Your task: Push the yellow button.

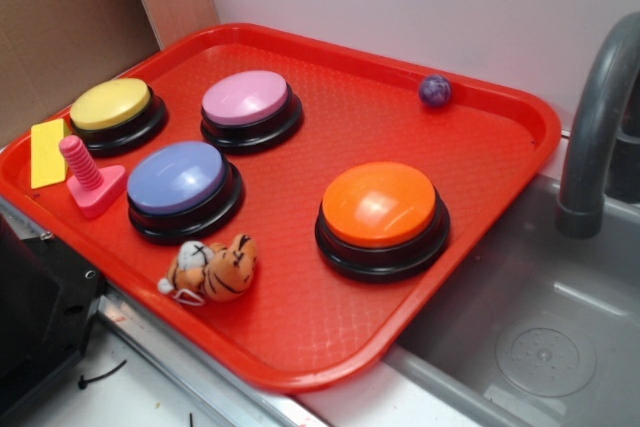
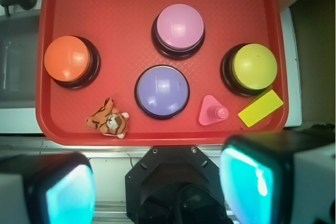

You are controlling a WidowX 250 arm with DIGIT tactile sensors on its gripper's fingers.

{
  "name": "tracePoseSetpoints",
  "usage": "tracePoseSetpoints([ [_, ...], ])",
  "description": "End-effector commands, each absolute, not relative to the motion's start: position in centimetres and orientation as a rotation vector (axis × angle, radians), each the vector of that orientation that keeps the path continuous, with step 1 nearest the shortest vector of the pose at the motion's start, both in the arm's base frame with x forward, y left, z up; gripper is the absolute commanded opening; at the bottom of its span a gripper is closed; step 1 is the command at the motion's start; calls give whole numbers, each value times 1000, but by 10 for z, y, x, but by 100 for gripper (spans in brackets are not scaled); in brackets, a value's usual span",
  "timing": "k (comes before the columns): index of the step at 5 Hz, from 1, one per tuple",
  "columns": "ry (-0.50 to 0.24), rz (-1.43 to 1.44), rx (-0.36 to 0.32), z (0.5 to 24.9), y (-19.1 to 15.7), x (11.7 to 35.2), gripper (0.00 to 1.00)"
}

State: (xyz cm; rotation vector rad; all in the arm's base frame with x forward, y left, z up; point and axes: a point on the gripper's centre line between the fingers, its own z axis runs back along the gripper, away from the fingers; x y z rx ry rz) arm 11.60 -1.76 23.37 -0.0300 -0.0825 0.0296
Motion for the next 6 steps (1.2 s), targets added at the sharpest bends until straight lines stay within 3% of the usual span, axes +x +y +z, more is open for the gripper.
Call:
tracePoseSetpoints([
  [1, -82, 30, -30, 234, -18, 116, 100],
  [2, -40, 221, -23, 198, 32, 166, 100],
  [3, -53, 375, -39, 187, 31, 208, 100],
  [4, -146, 566, 18, 167, 89, 188, 100],
  [6, -122, 650, 62, 113, 163, 152, 100],
])
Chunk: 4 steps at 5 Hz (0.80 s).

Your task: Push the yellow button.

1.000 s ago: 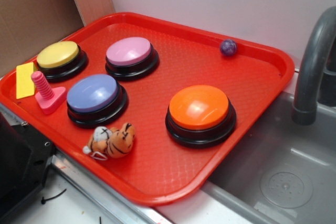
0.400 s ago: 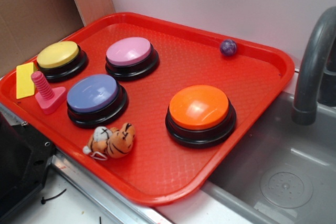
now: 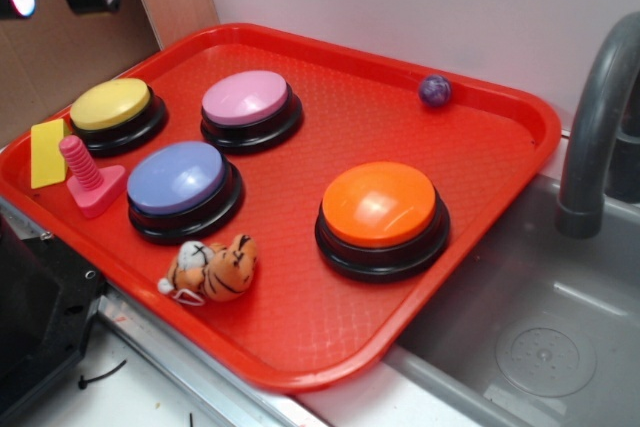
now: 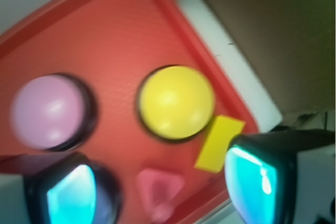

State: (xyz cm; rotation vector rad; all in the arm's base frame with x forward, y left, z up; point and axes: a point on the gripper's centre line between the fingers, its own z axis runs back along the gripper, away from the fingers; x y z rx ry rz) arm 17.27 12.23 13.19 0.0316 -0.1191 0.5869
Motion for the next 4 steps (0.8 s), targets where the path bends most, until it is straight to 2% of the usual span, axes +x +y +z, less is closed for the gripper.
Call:
tracePoseSetpoints([
  [1, -106, 636, 65, 102, 177, 163, 100],
  [2, -99, 566, 63, 83, 169, 195, 100],
  [3, -73, 515, 73, 68, 158, 201, 100],
  [4, -35, 523, 66, 52, 162, 195, 100],
])
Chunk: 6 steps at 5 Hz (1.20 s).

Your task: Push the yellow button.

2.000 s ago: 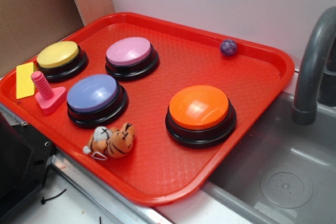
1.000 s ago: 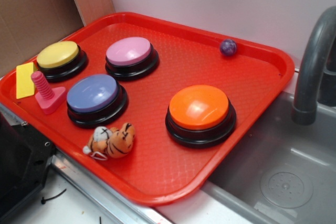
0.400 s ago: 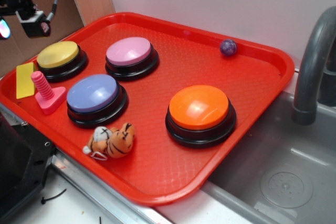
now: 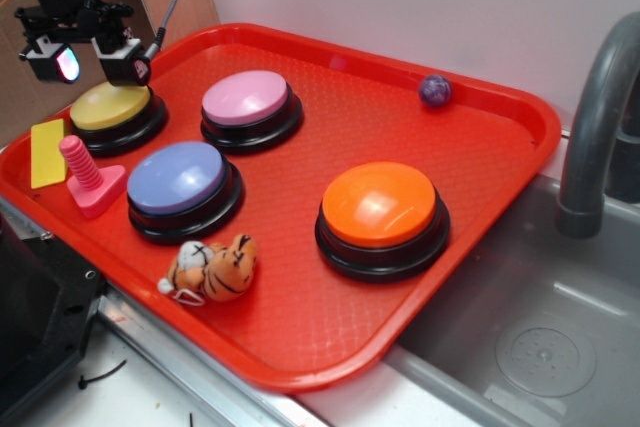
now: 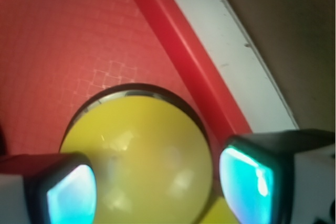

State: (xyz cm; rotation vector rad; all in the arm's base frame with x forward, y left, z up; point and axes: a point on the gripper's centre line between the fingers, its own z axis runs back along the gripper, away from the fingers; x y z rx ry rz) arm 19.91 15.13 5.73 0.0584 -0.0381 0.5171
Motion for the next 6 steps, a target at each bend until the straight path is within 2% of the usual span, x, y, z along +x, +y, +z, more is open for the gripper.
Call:
tracePoseSetpoints([
  [1, -21, 523, 66, 43, 164, 186, 100],
  [2, -30, 503, 73, 45, 162, 173, 100],
  [3, -52, 474, 94, 64, 153, 170, 100],
  [4, -78, 465, 84, 88, 148, 170, 100],
  [6, -67, 436, 77, 102, 144, 175, 100],
])
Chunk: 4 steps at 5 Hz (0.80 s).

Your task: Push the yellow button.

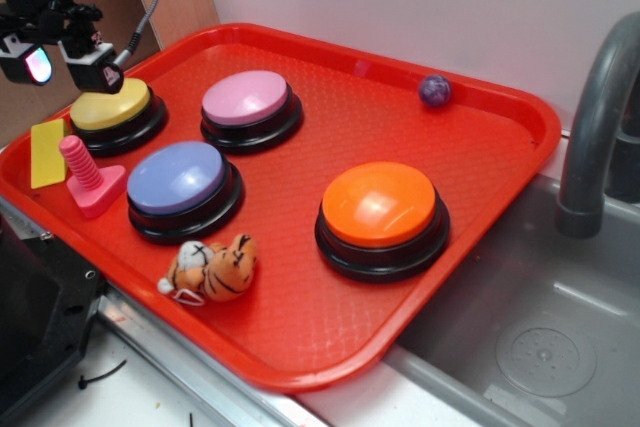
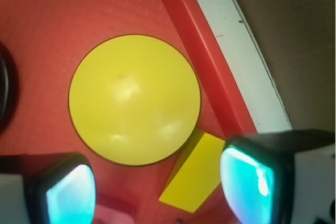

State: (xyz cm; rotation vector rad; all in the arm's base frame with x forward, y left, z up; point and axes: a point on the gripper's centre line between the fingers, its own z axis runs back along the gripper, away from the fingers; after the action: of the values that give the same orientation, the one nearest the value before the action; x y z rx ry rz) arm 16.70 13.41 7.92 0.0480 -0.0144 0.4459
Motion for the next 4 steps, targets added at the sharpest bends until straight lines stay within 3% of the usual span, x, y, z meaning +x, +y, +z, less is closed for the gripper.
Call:
tracePoseSetpoints([
  [1, -38, 426, 79, 110, 137, 178, 100],
  [4, -62, 337, 74, 134, 113, 192, 100],
])
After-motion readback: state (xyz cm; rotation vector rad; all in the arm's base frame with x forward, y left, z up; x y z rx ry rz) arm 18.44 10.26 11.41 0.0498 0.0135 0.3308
